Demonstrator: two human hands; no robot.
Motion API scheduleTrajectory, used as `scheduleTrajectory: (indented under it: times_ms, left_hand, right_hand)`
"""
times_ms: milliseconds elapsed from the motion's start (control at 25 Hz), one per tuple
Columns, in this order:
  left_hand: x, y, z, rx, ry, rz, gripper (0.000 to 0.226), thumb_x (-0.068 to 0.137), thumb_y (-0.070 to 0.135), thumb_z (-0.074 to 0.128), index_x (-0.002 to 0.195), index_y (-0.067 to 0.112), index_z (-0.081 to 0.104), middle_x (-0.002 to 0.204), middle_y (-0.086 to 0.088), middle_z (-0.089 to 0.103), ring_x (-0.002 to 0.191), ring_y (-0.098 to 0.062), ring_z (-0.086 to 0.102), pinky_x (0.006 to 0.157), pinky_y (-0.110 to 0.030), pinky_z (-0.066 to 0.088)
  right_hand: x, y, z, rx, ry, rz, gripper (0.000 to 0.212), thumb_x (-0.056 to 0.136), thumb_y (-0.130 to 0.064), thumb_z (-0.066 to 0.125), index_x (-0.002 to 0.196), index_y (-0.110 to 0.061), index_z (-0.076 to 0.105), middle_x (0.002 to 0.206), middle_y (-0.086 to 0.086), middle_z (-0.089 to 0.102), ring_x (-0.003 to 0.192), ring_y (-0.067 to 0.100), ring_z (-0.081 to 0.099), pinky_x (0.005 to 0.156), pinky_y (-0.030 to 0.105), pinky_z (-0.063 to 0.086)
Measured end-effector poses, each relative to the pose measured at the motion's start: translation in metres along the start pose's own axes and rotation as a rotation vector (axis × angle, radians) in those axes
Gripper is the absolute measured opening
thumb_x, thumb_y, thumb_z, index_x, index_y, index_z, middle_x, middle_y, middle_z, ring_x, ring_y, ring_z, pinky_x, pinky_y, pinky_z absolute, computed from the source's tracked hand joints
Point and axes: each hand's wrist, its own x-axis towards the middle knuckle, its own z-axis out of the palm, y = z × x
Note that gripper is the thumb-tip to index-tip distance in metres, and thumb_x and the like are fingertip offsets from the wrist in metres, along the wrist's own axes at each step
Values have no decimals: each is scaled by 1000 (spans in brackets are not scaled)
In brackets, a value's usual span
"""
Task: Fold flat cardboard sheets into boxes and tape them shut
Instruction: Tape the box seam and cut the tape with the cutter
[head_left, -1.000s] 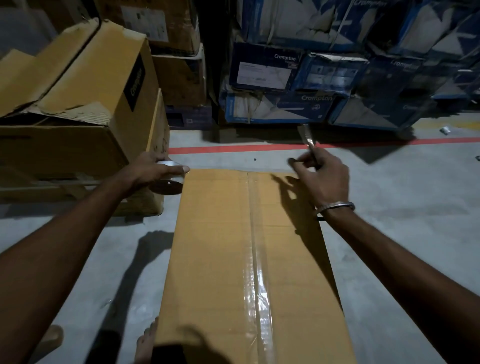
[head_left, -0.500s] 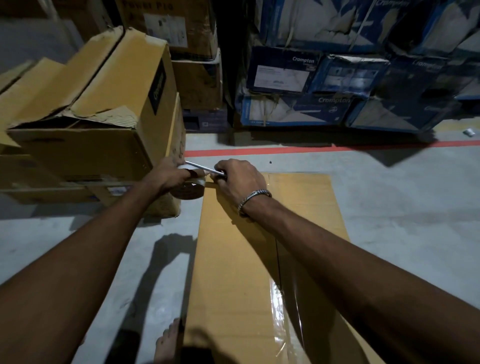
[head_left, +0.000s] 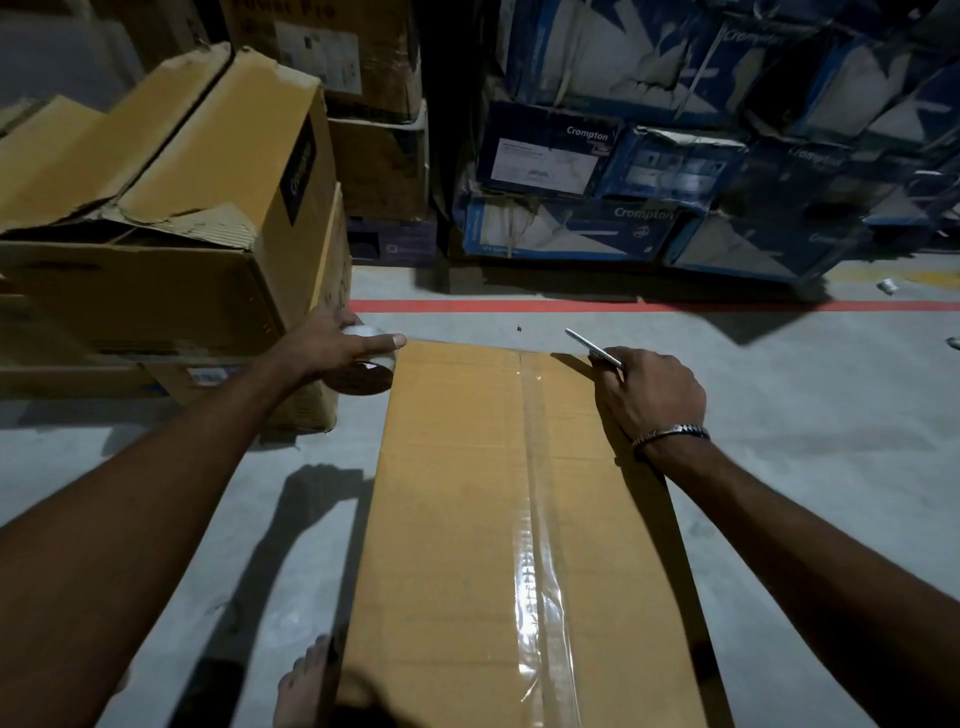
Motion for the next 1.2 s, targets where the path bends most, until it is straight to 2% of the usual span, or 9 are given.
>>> scheduleTrajectory:
  times_ms: [120, 320, 400, 520, 680, 800, 1000, 1120, 1200]
  left_hand:
    - [0, -3, 2, 49, 19, 45, 75, 68, 75, 79, 110, 13, 72, 102, -7, 74, 92, -25, 74, 81, -43, 64]
    - [-5, -8, 4, -46, -1, 82, 38, 101, 42, 61, 113, 7, 71, 105, 0, 66, 109, -29, 64, 80, -34, 48]
    - [-5, -12, -3, -70, -16, 83, 43, 98, 44, 65, 106, 2, 71, 104, -6, 66, 103, -29, 63, 78, -34, 46]
    - [1, -13, -14, -5, -51, 101, 74, 79, 66, 76, 93, -6, 70, 89, -19, 70, 81, -35, 65, 72, -41, 49]
    - [4, -15, -11, 205, -49, 48, 61, 76, 68, 73, 92, 10, 74, 85, -8, 73, 78, -26, 71, 66, -34, 56]
    - [4, -21, -9, 167, -35, 14, 59, 76, 68, 75, 91, 12, 73, 87, -7, 73, 79, -25, 72, 69, -35, 57]
    - [4, -18, -18, 202, 14, 152, 35, 85, 54, 77, 87, 20, 70, 88, 2, 68, 79, -15, 63, 63, -28, 43]
    - [11, -25, -19, 294, 48, 226, 42, 85, 58, 77, 107, 23, 72, 108, 5, 63, 98, -16, 58, 78, -35, 47]
    - [15, -26, -19, 356, 9, 287, 43, 89, 55, 74, 121, 25, 71, 119, 2, 62, 105, -17, 57, 85, -36, 47]
  right_hand:
    - [-3, -1, 5, 57, -19, 114, 27, 106, -37, 54, 124, -33, 72, 65, -7, 49, 62, 18, 50, 51, 26, 32]
    - [-3, -6, 13, 36, -59, 188, 24, 105, -31, 50, 122, -27, 66, 77, 3, 58, 74, 27, 57, 59, 33, 44]
    - [-3, -6, 12, 22, -64, 198, 26, 106, -31, 49, 127, -26, 64, 80, 3, 58, 75, 27, 56, 60, 33, 44]
    - [-5, -8, 12, -21, -71, 175, 26, 106, -29, 49, 128, -25, 61, 82, 4, 56, 74, 28, 52, 60, 33, 41]
    - [-6, -7, 14, -74, -73, 154, 25, 106, -29, 48, 128, -22, 57, 82, 4, 56, 73, 28, 51, 59, 33, 40]
    - [-5, -7, 15, -74, -76, 142, 26, 106, -29, 48, 129, -22, 57, 84, 5, 57, 75, 29, 54, 59, 35, 42]
    - [-3, -15, -8, -71, -61, 144, 33, 107, -43, 49, 129, -23, 65, 111, 10, 53, 97, 32, 59, 66, 36, 43]
    - [-20, -54, -36, 301, 11, 175, 36, 107, -47, 47, 119, -18, 64, 116, 13, 63, 91, 30, 63, 64, 33, 46]
    - [-45, -102, -57, 819, -157, 348, 34, 106, -46, 51, 115, -15, 62, 101, 8, 72, 73, 18, 67, 49, 24, 47]
